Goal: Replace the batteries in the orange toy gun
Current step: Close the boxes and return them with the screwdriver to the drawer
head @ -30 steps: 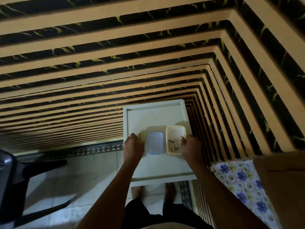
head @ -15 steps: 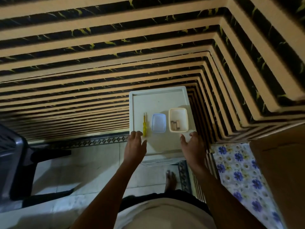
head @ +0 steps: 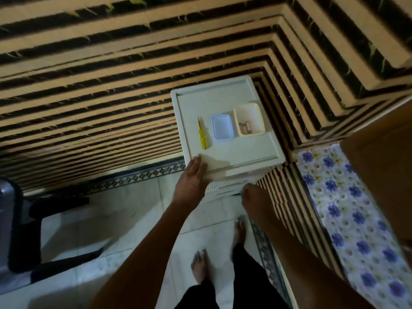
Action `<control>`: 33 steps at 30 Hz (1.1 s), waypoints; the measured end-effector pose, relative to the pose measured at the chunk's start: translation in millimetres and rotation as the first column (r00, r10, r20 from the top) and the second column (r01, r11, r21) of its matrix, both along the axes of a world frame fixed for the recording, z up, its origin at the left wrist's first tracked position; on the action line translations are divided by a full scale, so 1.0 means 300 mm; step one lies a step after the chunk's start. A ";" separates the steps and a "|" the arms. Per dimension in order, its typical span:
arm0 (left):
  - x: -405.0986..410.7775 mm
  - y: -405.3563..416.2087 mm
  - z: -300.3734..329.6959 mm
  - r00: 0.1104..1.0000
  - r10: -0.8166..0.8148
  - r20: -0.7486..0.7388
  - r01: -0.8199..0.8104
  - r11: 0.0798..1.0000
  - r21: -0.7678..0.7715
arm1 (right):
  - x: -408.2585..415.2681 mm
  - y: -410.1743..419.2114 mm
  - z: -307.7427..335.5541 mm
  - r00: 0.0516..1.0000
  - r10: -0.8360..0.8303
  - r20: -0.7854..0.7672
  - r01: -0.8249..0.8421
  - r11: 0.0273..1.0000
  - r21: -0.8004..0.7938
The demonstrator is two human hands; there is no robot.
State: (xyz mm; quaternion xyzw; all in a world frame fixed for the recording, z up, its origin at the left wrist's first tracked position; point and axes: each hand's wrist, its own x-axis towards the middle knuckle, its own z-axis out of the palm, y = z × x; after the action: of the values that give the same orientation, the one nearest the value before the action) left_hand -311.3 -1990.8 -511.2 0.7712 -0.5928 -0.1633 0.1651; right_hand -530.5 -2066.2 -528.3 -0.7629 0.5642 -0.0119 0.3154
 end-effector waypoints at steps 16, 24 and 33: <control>-0.035 0.018 -0.114 0.998 0.056 0.041 -0.045 0.972 -0.229 | 0.090 -0.068 -0.374 0.864 0.388 -0.320 -0.374 0.921 0.106; -0.028 0.019 -0.125 0.997 0.054 0.057 -0.038 0.969 -0.246 | 0.051 0.002 -0.413 0.868 0.353 -0.348 -0.404 0.911 -0.083; -0.038 0.013 -0.048 0.999 0.033 0.039 -0.028 0.991 -0.130 | -0.154 0.209 -0.296 0.819 0.349 -0.455 -0.480 0.851 -0.211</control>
State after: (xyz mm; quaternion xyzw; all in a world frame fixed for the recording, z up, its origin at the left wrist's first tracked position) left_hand -322.7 -1986.9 -525.6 0.7711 -0.5935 -0.1062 0.2048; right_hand -576.8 -2003.5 -617.0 -0.8947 0.4247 0.1241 0.0617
